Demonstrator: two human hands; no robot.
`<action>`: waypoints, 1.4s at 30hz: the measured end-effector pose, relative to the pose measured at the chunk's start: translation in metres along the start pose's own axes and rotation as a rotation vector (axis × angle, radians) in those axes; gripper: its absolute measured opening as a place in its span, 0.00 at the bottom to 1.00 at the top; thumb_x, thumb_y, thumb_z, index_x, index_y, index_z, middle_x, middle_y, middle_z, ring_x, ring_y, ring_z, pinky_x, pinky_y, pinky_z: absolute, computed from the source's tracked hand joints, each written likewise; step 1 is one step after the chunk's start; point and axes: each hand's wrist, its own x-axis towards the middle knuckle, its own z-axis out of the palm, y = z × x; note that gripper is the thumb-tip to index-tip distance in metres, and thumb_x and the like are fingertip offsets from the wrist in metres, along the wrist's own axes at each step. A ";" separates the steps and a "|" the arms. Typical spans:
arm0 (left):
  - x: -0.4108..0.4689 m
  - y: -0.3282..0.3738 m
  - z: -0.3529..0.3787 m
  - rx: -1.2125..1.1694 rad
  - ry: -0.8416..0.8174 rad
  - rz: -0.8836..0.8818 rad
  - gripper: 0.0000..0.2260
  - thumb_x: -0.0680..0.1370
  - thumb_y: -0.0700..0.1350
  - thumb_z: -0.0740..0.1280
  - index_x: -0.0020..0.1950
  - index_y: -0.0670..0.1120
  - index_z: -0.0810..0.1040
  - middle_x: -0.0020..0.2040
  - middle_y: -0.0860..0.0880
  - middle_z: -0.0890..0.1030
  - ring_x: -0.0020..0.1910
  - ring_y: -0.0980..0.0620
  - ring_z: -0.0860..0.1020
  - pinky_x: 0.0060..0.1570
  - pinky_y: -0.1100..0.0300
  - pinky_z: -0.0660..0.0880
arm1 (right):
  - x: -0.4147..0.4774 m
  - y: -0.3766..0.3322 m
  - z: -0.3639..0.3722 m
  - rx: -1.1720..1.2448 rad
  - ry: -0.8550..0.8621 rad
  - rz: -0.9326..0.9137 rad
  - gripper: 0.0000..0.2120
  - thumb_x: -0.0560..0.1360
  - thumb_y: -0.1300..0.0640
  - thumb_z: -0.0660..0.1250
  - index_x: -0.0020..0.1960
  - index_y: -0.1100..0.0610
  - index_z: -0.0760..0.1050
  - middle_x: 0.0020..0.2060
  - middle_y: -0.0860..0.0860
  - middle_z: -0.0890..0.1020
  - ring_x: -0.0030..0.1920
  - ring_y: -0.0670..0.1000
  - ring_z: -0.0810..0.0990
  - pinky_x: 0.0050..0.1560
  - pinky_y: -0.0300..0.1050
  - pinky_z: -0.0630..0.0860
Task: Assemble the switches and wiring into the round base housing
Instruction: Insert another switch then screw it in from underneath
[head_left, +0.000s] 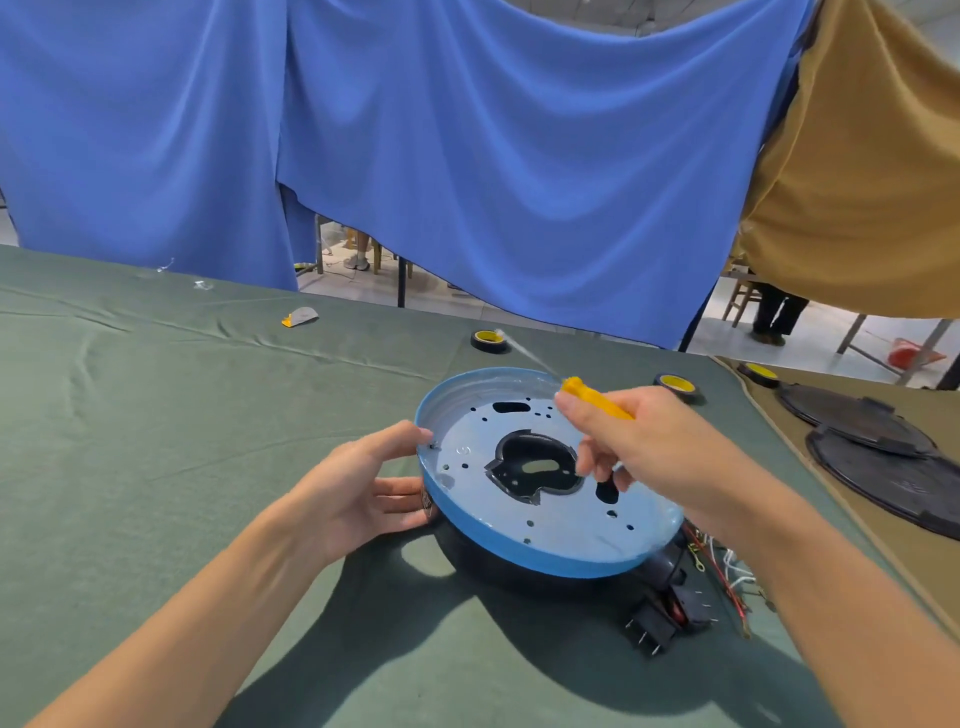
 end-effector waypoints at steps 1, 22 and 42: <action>0.003 0.001 0.000 0.025 0.014 0.019 0.14 0.64 0.43 0.76 0.48 0.42 0.83 0.42 0.36 0.83 0.39 0.40 0.81 0.42 0.50 0.83 | 0.009 -0.001 0.006 -0.062 -0.025 -0.006 0.25 0.75 0.38 0.63 0.37 0.61 0.78 0.33 0.53 0.84 0.32 0.47 0.78 0.38 0.45 0.75; 0.018 -0.001 -0.020 0.003 0.060 0.079 0.16 0.73 0.47 0.71 0.57 0.38 0.80 0.49 0.36 0.84 0.44 0.42 0.84 0.44 0.51 0.83 | 0.061 -0.019 0.027 0.205 0.129 -0.293 0.08 0.70 0.53 0.76 0.41 0.56 0.79 0.28 0.51 0.81 0.26 0.46 0.76 0.27 0.37 0.71; 0.014 0.000 -0.016 -0.055 0.039 0.115 0.31 0.61 0.58 0.78 0.57 0.40 0.82 0.49 0.46 0.86 0.51 0.40 0.84 0.45 0.49 0.82 | 0.088 -0.057 0.056 -0.235 0.217 -0.443 0.13 0.75 0.54 0.68 0.36 0.63 0.75 0.27 0.54 0.74 0.33 0.54 0.74 0.36 0.45 0.72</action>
